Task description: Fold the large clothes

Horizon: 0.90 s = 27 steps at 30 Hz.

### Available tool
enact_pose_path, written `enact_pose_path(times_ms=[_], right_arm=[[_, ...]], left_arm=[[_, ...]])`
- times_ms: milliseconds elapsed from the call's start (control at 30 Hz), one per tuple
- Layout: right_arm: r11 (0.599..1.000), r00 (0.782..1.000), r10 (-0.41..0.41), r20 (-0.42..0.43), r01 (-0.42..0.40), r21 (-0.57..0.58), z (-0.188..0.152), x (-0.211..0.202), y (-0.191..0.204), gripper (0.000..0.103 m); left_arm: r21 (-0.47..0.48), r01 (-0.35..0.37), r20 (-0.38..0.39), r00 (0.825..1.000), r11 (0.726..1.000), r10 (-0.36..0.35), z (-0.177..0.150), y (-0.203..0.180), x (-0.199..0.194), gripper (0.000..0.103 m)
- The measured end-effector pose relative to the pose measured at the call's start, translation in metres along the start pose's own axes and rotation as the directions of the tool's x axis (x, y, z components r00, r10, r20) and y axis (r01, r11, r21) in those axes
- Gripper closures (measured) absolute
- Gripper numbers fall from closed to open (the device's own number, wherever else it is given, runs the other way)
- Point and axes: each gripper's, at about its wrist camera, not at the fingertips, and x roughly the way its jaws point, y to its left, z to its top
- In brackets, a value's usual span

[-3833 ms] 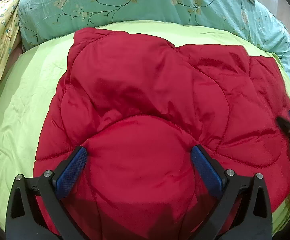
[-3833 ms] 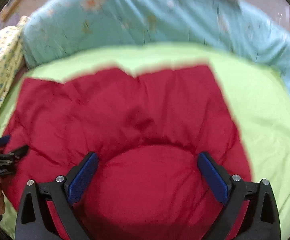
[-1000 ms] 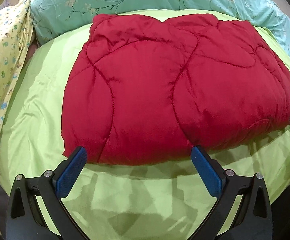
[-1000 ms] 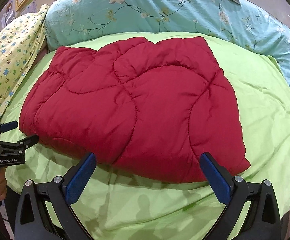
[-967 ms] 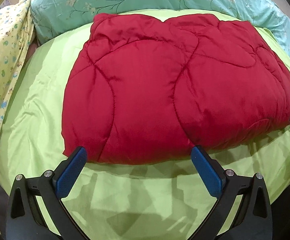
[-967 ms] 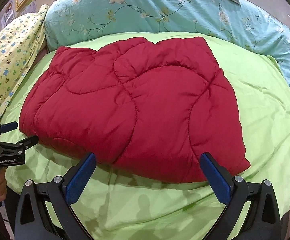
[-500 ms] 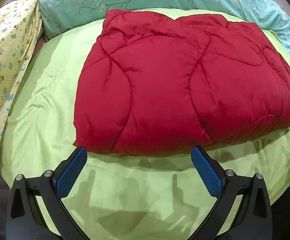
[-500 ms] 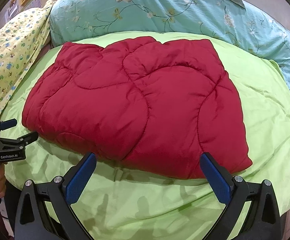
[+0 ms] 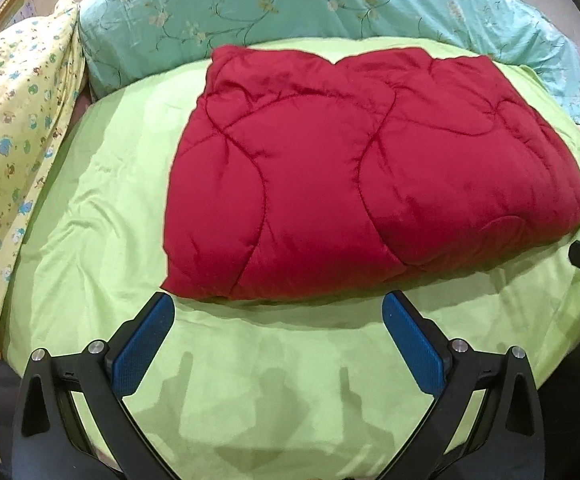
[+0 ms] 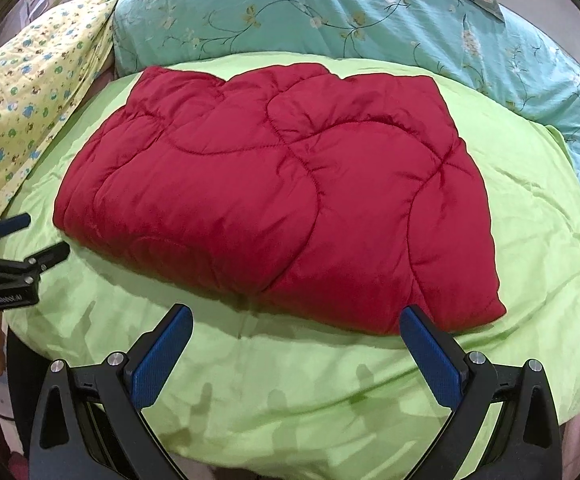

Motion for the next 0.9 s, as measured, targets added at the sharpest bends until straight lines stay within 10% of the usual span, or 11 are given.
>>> enact_pose_path(times_ms=[900], right_arm=[[0.997,0.997,-0.011,-0.077,0.017,0.081,0.017,0.005,-0.023,0.000]], left_arm=[[0.034,0.081,0.027,0.996,0.996,-0.082,0.034,-0.019,-0.006,0.000]])
